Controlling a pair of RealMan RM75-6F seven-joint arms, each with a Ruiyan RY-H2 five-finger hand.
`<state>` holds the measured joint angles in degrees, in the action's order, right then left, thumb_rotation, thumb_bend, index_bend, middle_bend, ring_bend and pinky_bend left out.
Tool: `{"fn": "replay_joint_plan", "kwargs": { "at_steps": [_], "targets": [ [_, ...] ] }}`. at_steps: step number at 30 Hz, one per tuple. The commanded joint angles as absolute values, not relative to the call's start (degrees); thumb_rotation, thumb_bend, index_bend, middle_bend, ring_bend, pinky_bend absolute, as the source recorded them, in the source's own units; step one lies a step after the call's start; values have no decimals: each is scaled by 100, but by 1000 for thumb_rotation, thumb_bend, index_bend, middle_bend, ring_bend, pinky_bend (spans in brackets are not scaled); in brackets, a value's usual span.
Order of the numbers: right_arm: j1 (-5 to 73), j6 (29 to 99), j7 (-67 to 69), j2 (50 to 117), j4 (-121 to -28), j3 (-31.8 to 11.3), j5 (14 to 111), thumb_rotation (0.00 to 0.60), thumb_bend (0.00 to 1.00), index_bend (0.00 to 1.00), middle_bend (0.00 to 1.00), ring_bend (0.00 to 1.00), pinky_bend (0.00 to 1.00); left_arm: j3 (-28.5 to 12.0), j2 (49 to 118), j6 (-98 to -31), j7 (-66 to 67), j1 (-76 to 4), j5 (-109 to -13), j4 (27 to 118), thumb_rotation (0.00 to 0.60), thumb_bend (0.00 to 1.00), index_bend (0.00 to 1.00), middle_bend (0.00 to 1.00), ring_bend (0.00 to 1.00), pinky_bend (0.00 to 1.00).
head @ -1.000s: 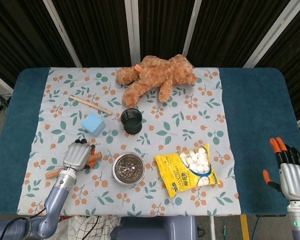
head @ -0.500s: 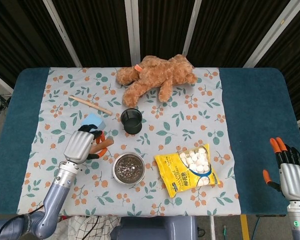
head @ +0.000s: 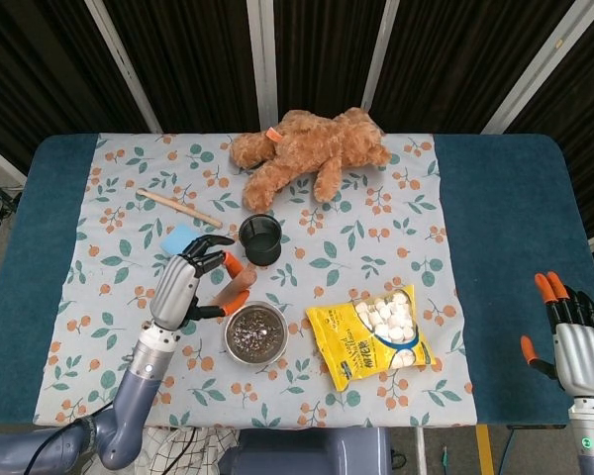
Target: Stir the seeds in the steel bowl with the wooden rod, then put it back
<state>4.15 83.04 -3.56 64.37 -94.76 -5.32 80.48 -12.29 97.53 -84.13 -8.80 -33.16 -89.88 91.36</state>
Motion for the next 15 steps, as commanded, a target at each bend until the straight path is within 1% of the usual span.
{"fn": "replay_joint_plan", "kwargs": {
  "at_steps": [1,8,15],
  "targets": [
    [419,8301,-356,6438,-9474,-538,8045,600,416,0,0,0,0,-1164,10111,-8675,-1556,-3390,-9345,8709,600,770,615,691,270,224],
    [424,8297,-364,6446,-9468,-545,8033,600,415,0,0,0,0,-893,10750,-9038,-2498,-3363,-9670,7902,600,771,613,690,270,224],
    [423,8312,-377,6457,-9463,-550,8037,600,415,0,0,0,0,-902,11153,-9284,-2959,-3380,-9775,7342,600,773,612,689,270,224]
  ]
}}
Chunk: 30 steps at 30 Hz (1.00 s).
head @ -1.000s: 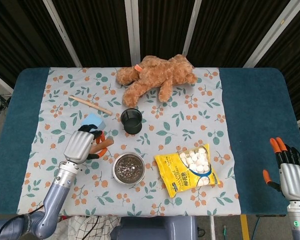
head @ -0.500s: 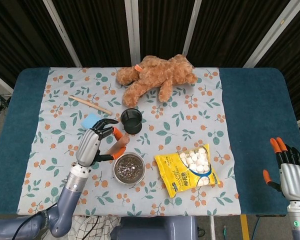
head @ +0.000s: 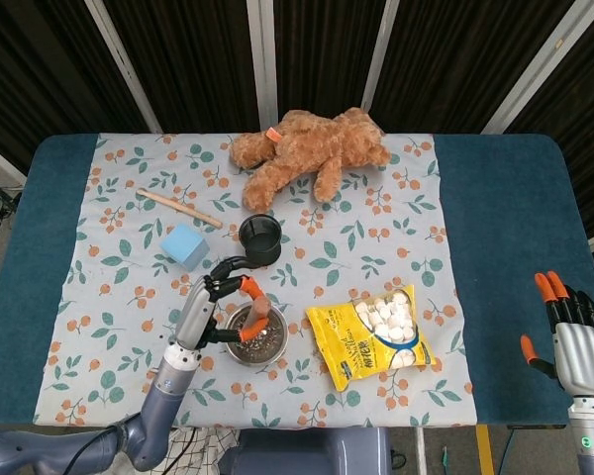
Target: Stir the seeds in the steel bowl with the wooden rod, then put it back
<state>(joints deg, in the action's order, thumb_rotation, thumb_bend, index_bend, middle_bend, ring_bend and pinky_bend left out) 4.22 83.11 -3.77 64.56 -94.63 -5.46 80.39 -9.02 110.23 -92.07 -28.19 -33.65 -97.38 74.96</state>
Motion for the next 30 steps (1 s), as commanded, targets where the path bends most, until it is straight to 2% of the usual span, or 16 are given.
{"fn": "replay_joint_plan", "kwargs": {
  "at_steps": [1,30],
  "targets": [
    [421,8314,-374,6459,-9461,-550,8036,600,416,0,0,0,0,-912,11191,-9294,-3002,-3390,-9774,7284,600,773,612,689,270,224],
    [435,8298,-407,6479,-9462,-576,7984,600,415,0,0,0,0,-717,11978,-9281,-4242,-3561,-9728,5374,600,786,605,689,270,223]
  ]
}}
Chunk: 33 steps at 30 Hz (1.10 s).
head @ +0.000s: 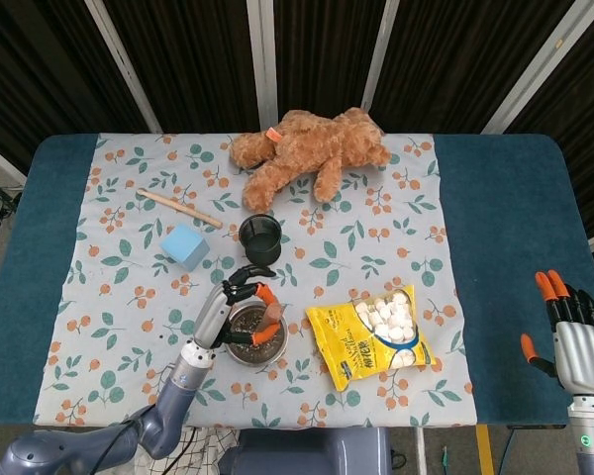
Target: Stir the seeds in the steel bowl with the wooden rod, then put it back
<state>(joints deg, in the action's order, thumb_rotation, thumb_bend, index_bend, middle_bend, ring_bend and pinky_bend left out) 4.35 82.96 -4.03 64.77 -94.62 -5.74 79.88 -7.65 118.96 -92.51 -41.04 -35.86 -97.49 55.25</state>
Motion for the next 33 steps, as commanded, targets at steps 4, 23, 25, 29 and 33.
{"fn": "replay_joint_plan", "kwargs": {
  "at_steps": [4,23,25,29,33],
  "targets": [
    [434,8300,-423,6487,-9460,-576,7977,600,416,0,0,0,0,-653,12060,-9341,-4421,-3523,-9727,5128,600,789,605,688,270,224],
    [419,8342,-431,6506,-9454,-586,7978,600,416,0,0,0,0,-765,12119,-9599,-4670,-3683,-9757,4920,600,789,598,684,270,224],
    [414,8354,-433,6514,-9447,-584,7982,600,415,0,0,0,0,-763,12127,-9617,-4705,-3708,-9772,4883,600,789,596,684,270,224],
    [416,8360,-449,6526,-9436,-592,7978,600,415,0,0,0,0,-748,12166,-9683,-4819,-3761,-9818,4685,600,789,594,683,270,224],
    [420,8357,-469,6529,-9442,-601,7964,600,415,0,0,0,0,-763,12252,-9709,-5018,-3776,-9765,4442,600,789,592,683,270,224]
  ]
}}
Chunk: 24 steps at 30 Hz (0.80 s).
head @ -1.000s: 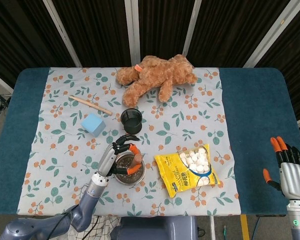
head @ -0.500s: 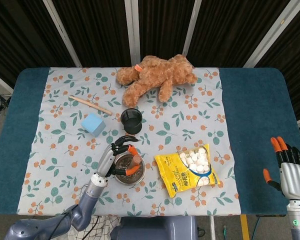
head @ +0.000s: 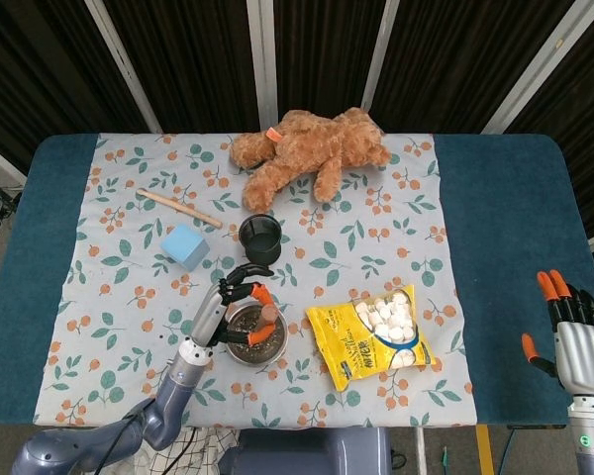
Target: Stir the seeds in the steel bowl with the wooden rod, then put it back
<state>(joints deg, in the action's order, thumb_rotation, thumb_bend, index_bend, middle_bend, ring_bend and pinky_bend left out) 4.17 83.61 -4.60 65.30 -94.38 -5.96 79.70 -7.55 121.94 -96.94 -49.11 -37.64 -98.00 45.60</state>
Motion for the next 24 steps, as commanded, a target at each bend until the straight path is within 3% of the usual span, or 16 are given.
{"fn": "replay_joint_plan", "kwargs": {
  "at_steps": [1,11,24],
  "targets": [
    [422,8354,-475,6527,-9445,-603,7960,600,415,0,0,0,0,-767,12278,-9703,-5063,-3776,-9744,4385,600,789,592,683,270,224],
    [417,8354,-468,6518,-9451,-603,7957,600,415,0,0,0,0,-655,12544,-9728,-5409,-3698,-9649,3759,600,791,592,683,270,224],
    [411,8363,-457,6512,-9452,-599,7971,600,416,0,0,0,0,-576,12587,-9826,-5458,-3672,-9629,3616,600,793,596,684,270,224]
  ]
}}
